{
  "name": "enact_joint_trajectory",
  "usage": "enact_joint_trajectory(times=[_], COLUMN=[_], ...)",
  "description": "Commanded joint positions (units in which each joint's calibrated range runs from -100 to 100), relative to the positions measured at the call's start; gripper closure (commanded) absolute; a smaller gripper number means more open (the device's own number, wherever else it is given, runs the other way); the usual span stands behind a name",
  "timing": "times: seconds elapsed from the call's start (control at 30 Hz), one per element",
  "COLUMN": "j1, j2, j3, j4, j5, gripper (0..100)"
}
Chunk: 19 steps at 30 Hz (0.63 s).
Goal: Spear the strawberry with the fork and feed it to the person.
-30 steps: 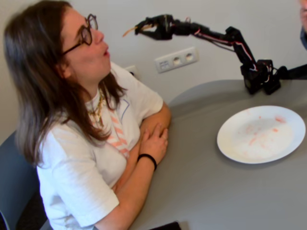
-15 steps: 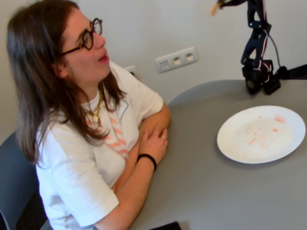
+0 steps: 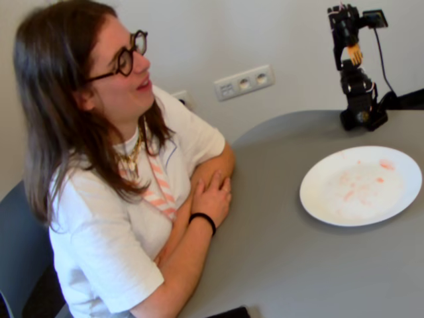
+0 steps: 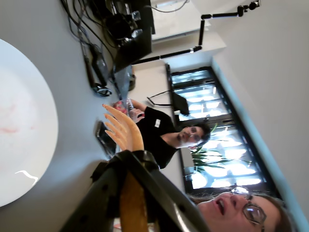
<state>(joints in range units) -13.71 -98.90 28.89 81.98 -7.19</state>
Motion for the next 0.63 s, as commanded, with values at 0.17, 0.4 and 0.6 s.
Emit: enact_joint_trajectory(times=[0.17, 0.4, 0.6], j1=[6.77, 16.4, 16.32], j2=[-0.33, -0.25, 0.43], j3=[30.62, 63.62, 70.47], j4=[-32.2, -56.22, -52.74], j5=[3.89, 3.52, 3.52], gripper=[99, 99, 99])
